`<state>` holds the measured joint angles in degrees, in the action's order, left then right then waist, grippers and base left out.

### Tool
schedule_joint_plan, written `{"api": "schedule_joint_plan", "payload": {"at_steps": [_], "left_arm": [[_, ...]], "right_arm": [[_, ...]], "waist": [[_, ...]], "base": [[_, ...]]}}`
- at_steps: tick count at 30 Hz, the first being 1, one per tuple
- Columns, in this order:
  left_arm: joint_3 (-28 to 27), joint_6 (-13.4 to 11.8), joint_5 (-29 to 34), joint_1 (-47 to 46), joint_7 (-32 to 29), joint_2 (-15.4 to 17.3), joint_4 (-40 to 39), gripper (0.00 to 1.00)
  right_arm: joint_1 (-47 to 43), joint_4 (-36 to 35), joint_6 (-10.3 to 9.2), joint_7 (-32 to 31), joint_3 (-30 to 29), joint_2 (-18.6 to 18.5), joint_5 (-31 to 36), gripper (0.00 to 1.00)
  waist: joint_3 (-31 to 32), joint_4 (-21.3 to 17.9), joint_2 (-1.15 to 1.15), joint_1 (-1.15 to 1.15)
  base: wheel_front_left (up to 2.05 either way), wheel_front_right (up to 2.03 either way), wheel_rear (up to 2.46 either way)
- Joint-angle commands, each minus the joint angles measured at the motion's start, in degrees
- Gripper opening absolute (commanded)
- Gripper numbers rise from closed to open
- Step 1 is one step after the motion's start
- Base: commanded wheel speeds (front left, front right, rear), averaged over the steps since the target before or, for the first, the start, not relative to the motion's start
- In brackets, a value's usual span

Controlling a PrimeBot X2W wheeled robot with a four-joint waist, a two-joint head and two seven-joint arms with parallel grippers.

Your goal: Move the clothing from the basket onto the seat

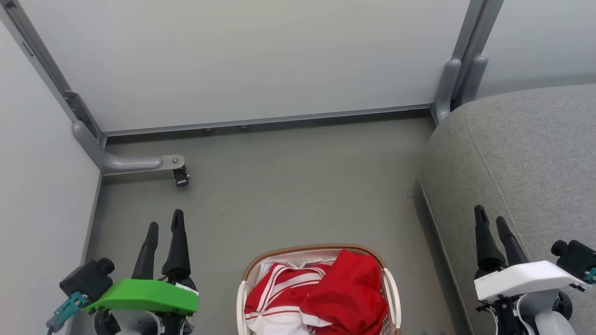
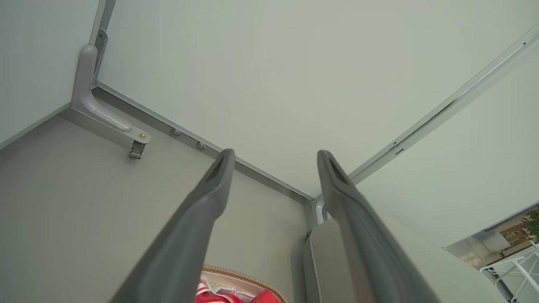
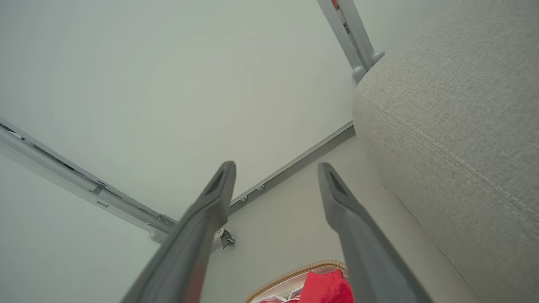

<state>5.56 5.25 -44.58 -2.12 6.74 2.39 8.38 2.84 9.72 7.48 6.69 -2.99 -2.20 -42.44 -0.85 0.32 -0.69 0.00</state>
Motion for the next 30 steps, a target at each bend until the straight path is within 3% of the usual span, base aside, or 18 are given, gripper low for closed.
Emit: {"api": "schedule_joint_plan", "payload": {"at_steps": [1,30], "left_arm": [[0.1,-0.3,2.1,0.2,0.6,0.4,-0.5,1.00],[1.5,-0.6,19.8,2.2,4.8,0.6,2.0,1.00]], "right_arm": [[-0.3,-0.8,0.01,0.6,0.2,-0.4,2.1,1.00],[-1.5,0.5,0.02,4.9,1.9,-0.6,20.4,1.00]], "waist": [[0.0,0.0,0.34,0.00],[0.0,0.2,0.50,0.00]], "base": [[0.00,0.00,0.00],[0.00,0.00,0.00]]}}
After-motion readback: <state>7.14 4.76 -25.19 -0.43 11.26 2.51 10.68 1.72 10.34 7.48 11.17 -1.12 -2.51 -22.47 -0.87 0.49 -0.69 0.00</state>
